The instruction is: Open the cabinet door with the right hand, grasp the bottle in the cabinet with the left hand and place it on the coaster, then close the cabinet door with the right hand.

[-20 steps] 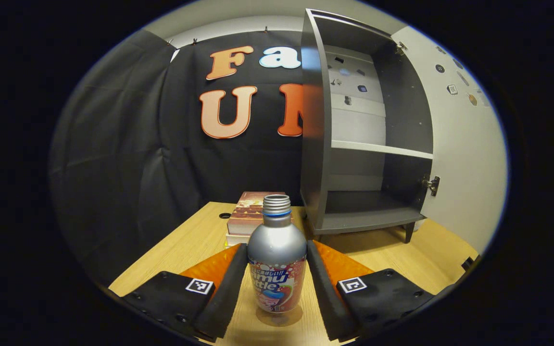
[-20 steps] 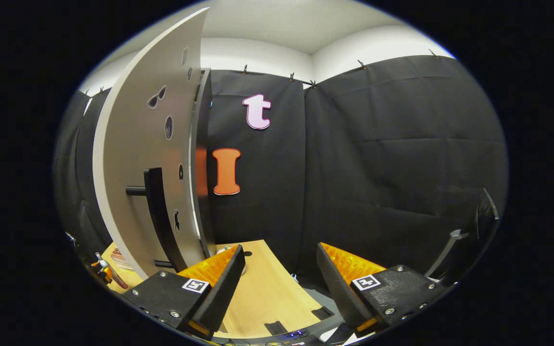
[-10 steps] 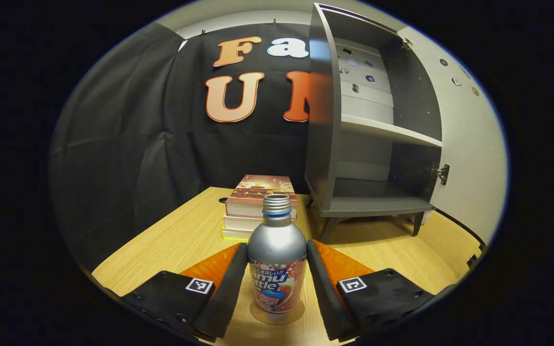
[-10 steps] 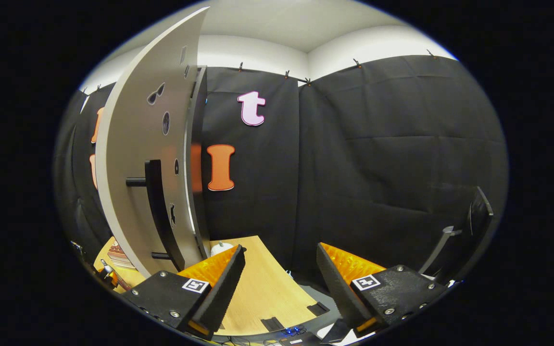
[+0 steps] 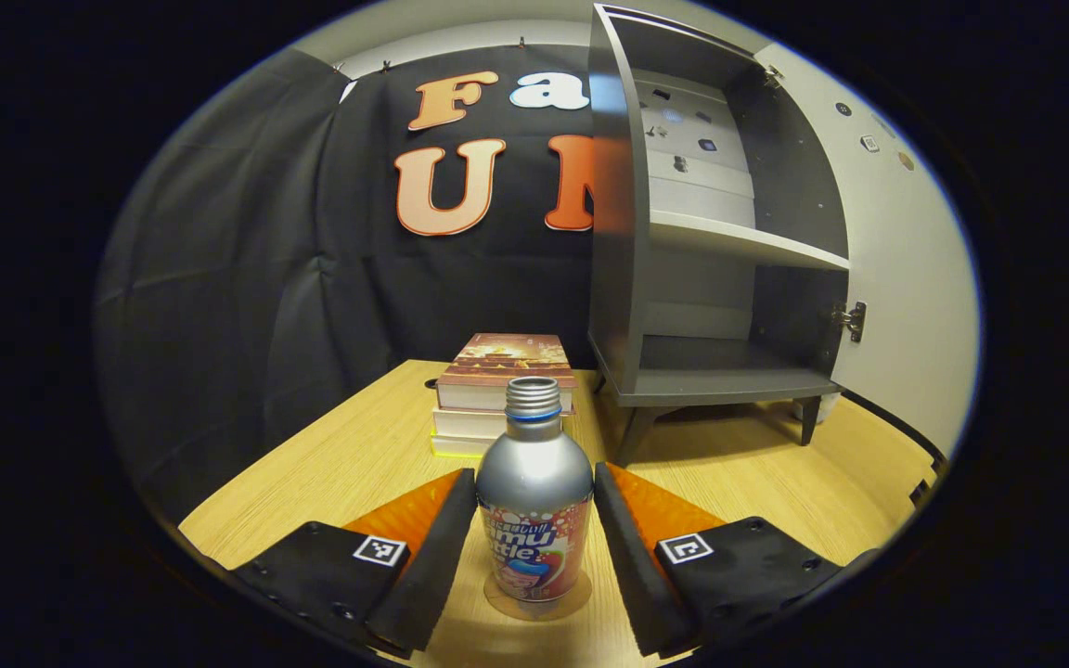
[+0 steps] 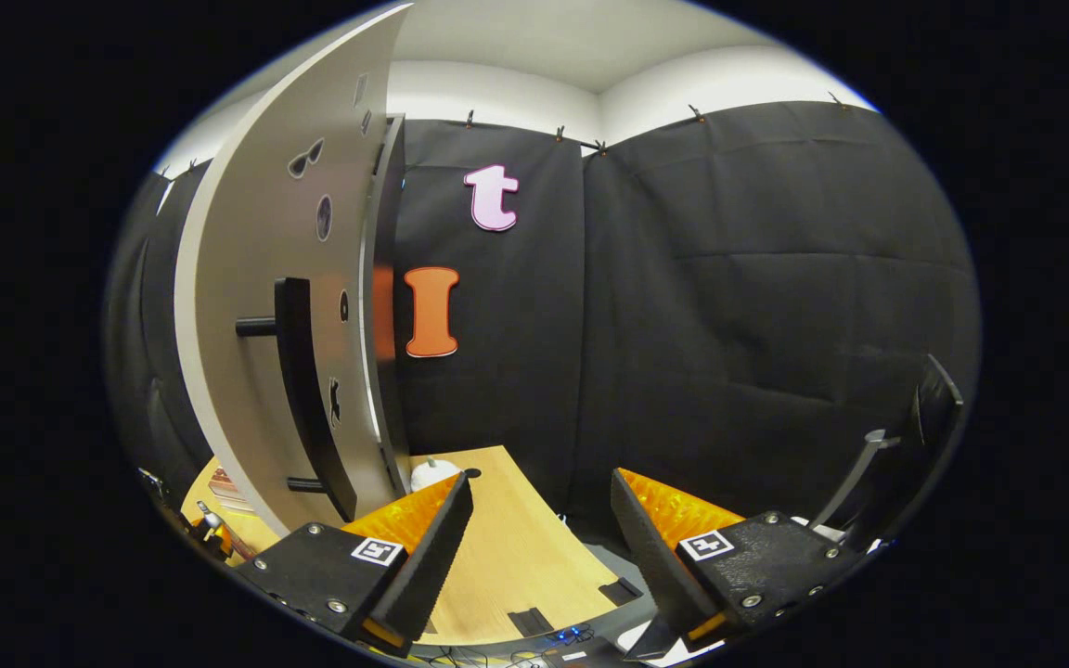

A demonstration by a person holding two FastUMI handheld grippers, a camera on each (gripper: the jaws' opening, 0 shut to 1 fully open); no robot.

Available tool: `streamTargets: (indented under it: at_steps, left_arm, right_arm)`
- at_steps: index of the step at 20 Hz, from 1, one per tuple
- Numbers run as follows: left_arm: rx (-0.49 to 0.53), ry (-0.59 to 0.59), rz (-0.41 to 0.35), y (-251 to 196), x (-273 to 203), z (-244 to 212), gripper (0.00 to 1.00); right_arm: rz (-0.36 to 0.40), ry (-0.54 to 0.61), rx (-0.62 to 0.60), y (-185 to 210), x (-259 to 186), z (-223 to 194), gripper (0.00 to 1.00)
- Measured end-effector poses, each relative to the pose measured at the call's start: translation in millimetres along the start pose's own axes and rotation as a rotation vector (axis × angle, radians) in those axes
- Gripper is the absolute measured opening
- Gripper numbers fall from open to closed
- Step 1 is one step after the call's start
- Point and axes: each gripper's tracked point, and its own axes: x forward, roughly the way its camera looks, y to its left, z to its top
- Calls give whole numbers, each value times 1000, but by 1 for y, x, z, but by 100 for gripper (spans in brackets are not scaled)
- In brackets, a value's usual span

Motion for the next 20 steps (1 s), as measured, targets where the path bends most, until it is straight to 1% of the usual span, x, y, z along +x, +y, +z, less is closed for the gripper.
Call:
streamTargets:
  at_steps: [4,5,6,10,11,12,13,14,17,20]
  left_arm:
    - [10,-10,11,2,-10,5,84]
    - [15,-7,11,1,-12,5,82]
    - [22,-5,10,1,-14,5,84]
    - [54,-1,9,1,-23,6,84]
    - [62,0,9,0,-26,6,87]
    - [70,0,12,1,-27,8,87]
    - [78,-3,19,3,-30,11,87]
    - [82,-7,20,2,-33,15,87]
    - [88,-12,27,2,-46,30,87]
    - [73,-29,32,3,-69,58,87]
  right_arm:
    - [6,9,12,0,7,-4,93]
    - [9,11,16,1,8,-5,93]
    - [13,13,17,2,10,-5,93]
    - [25,19,16,5,15,-8,93]
    - [27,17,15,6,15,-8,93]
    - [32,16,15,7,16,-7,93]
    - [37,13,16,8,17,-6,93]
    - [43,12,18,10,19,-6,98]
    - [62,11,21,14,21,-6,98]
    - [74,0,20,15,24,-1,98]
